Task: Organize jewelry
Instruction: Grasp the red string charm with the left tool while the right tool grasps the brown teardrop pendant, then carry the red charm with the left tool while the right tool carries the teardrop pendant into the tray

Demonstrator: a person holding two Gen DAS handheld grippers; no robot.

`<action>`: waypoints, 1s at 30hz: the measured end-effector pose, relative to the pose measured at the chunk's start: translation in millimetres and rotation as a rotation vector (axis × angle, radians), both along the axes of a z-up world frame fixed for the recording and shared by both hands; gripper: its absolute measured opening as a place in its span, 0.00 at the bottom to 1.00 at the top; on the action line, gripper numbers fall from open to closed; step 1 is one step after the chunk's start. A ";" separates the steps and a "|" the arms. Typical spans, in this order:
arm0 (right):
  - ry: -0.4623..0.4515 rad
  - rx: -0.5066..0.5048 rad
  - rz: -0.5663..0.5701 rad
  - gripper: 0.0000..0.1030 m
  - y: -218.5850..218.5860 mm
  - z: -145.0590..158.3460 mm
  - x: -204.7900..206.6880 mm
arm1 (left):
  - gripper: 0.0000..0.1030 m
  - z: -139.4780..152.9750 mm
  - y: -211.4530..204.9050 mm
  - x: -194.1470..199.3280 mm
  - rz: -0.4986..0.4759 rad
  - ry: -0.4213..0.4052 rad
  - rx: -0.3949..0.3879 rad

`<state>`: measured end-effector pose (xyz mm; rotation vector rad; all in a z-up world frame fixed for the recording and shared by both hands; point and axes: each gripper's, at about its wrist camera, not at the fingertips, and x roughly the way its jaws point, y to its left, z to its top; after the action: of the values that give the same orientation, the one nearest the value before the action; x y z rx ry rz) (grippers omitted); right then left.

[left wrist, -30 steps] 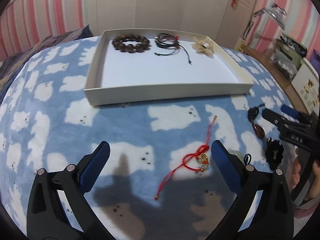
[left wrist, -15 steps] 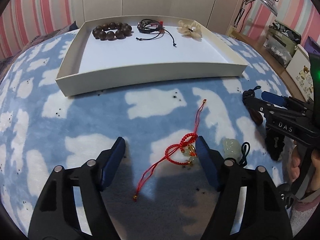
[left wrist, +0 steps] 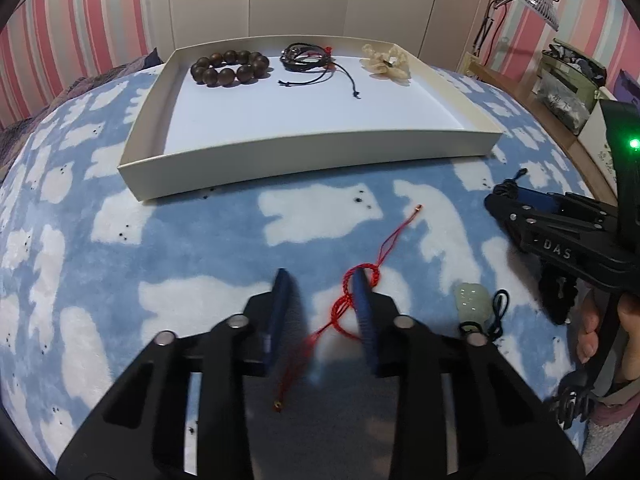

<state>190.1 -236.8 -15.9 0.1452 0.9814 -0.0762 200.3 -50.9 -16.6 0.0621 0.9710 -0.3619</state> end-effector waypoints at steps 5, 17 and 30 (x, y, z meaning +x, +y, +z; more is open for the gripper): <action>0.000 0.011 0.004 0.29 -0.3 -0.6 1.4 | 0.17 -0.7 3.9 3.3 0.015 0.008 -0.006; -0.028 0.051 -0.011 0.21 -4.5 3.3 -4.5 | 0.00 -0.5 9.5 9.2 0.028 0.026 -0.031; -0.081 0.073 -0.038 0.21 -13.3 22.2 -14.4 | 0.00 31.6 13.3 0.7 0.025 -0.053 -0.067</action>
<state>175.7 -250.1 6.3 0.2325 0.9014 -0.0685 201.0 -37.6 15.0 -0.0012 0.9060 -0.3674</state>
